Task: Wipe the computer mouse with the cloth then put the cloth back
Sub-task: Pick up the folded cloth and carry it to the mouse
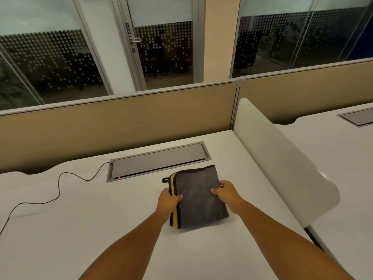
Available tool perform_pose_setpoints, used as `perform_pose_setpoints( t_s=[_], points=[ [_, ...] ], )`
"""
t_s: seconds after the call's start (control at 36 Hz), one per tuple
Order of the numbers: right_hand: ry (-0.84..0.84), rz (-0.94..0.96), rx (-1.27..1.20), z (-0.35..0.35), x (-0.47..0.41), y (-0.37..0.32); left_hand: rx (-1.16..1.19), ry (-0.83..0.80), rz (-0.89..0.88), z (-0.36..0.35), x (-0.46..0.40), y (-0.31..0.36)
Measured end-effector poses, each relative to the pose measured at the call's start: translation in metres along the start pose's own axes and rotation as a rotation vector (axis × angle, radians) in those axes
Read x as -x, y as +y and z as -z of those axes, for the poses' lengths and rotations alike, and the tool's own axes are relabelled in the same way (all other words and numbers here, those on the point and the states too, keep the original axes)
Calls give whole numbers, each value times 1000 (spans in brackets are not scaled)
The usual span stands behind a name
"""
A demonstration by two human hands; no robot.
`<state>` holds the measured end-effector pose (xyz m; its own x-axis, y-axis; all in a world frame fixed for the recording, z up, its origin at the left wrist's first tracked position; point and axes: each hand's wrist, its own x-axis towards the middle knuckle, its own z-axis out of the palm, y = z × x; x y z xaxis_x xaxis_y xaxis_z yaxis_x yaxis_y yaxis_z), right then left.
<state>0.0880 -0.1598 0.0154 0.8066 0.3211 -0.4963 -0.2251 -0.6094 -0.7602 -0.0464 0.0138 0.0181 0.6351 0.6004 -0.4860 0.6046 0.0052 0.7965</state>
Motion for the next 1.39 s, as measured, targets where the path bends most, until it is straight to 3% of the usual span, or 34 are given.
perform_pose_setpoints(
  t_s=[0.25,0.72,1.11,1.25,1.39],
  points=[
    [-219,112,-109,-19,59,-7,97,13,-62,69,57,-22],
    [-593,224,-106,-127,142,-12,264,160,16,187,175,-132],
    [-618,245,-168,-230,189,-60,394,-51,-29,313,189,-180],
    [-704,363,-209,-249,210,-92,357,22,-161,360,183,-179],
    [-615,480,-301,-263,227,-119,429,64,-366,399,183,-174]
  ],
)
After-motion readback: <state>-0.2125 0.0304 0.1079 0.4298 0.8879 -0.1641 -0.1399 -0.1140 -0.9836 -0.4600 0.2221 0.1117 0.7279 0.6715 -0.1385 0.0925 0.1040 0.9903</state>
